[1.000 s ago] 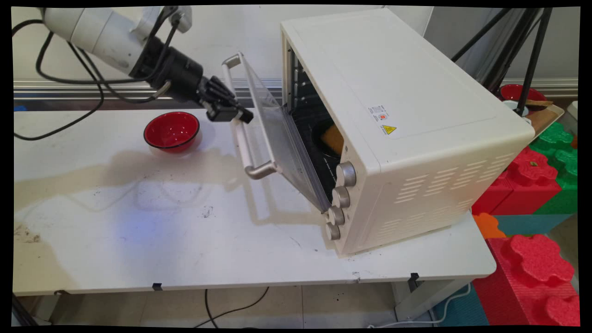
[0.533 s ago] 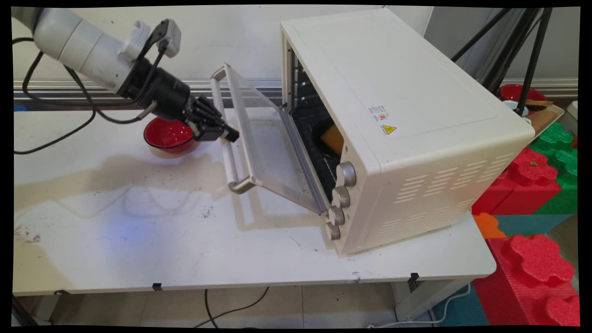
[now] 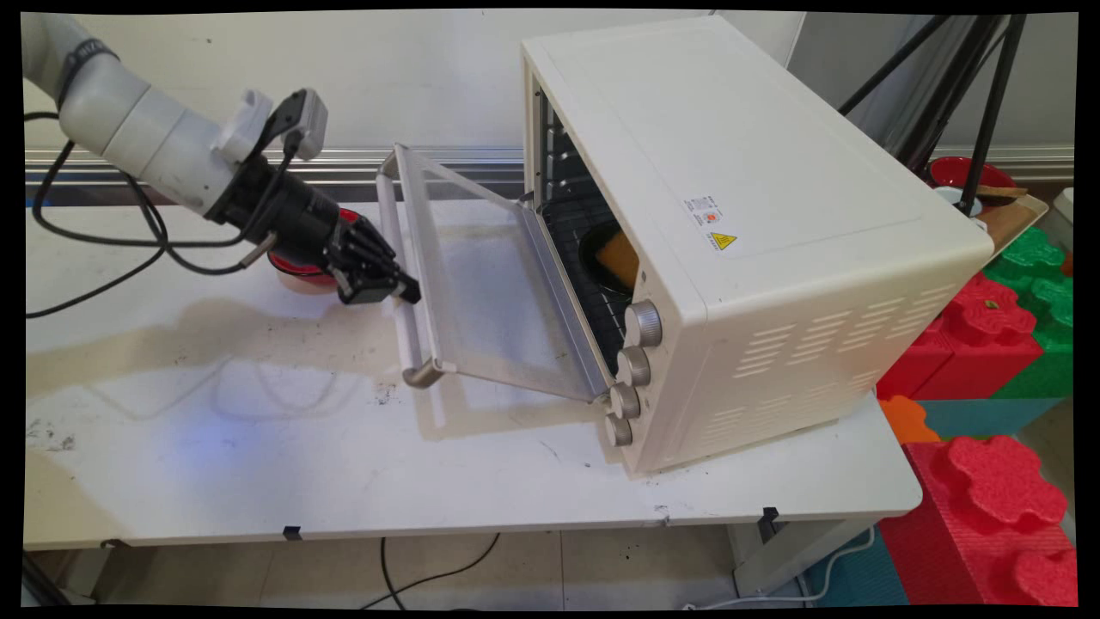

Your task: Open the oven

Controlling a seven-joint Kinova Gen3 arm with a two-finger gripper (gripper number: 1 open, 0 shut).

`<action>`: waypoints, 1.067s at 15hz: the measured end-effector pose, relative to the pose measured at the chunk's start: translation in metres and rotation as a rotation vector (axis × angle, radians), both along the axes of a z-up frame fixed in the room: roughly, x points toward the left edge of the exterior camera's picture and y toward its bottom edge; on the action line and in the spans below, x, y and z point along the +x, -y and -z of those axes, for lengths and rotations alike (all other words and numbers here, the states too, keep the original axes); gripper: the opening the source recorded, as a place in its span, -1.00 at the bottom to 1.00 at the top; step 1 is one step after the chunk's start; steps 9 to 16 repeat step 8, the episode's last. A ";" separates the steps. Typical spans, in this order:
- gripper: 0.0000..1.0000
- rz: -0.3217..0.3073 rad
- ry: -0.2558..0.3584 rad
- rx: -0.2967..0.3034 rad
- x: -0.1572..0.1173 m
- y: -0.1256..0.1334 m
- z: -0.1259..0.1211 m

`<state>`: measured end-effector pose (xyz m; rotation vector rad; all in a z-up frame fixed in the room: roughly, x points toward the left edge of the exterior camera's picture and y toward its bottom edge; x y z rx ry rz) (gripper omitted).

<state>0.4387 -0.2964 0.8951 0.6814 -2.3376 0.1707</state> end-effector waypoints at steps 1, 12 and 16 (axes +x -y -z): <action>-1.00 0.004 0.005 0.004 0.001 -0.002 0.004; -1.00 0.012 0.035 0.020 0.005 -0.013 0.032; -1.00 0.012 0.035 0.020 0.005 -0.013 0.032</action>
